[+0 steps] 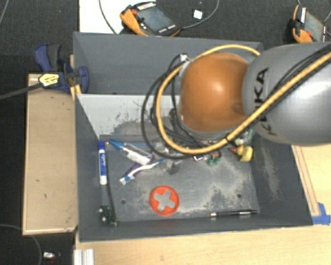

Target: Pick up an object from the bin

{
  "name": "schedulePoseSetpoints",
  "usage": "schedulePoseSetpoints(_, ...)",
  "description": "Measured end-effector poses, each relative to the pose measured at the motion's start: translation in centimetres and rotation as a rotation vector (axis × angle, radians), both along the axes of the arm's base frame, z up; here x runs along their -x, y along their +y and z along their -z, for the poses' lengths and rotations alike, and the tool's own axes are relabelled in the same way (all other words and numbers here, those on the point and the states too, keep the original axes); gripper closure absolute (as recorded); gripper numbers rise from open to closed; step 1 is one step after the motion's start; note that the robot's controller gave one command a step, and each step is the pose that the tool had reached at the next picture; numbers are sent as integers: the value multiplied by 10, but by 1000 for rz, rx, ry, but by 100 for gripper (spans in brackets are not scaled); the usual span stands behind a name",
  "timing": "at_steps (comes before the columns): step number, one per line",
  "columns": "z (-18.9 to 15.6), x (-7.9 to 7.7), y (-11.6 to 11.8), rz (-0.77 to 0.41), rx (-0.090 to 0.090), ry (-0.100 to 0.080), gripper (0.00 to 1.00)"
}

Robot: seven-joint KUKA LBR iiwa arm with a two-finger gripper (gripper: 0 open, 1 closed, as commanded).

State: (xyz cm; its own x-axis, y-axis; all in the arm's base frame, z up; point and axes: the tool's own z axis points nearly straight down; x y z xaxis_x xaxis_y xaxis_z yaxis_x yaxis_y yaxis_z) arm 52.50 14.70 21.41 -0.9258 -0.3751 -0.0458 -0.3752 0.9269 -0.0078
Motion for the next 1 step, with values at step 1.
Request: schedulePoseSetpoints(1,3,19,-4,-13,7,29,100)
